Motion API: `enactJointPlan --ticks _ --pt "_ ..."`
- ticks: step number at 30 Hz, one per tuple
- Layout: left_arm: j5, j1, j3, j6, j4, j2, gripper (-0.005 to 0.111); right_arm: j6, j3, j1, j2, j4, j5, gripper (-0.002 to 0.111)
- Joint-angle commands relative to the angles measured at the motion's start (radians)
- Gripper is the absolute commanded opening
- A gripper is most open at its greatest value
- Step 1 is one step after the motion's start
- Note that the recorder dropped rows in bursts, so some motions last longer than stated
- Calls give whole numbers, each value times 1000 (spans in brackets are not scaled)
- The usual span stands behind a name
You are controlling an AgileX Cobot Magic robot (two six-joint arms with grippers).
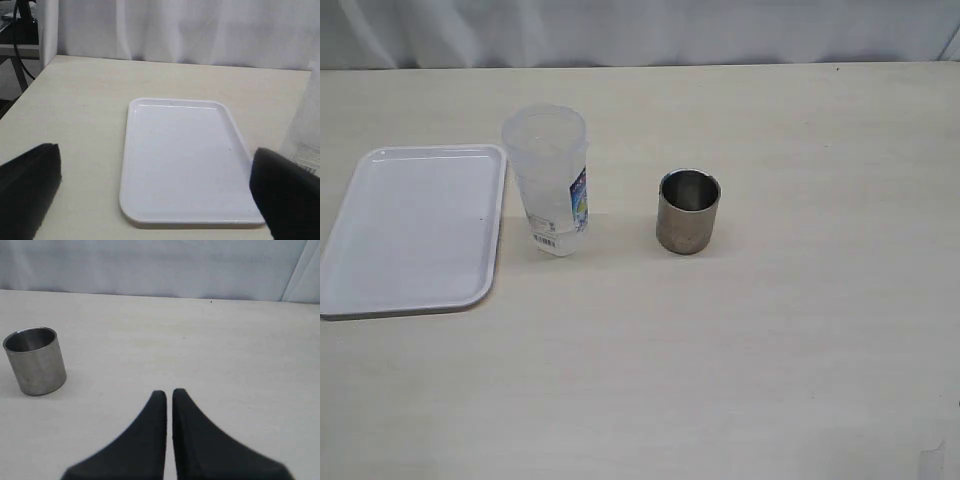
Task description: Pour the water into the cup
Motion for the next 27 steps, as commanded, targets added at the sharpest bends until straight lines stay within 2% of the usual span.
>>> enactJointPlan --ticks 1,12,20,27 --pt "-15 1 2 -2 -7 -2 96 4 3 -6 -5 5 4 4" --pt "-53 1 2 -2 -7 -2 96 4 3 -6 -5 5 4 4" --pt "-314 1 2 -2 -15 -2 96 4 3 -6 -5 5 -53 4" --pt "-463 1 2 -15 -15 -2 96 4 3 -6 -5 5 -239 4"
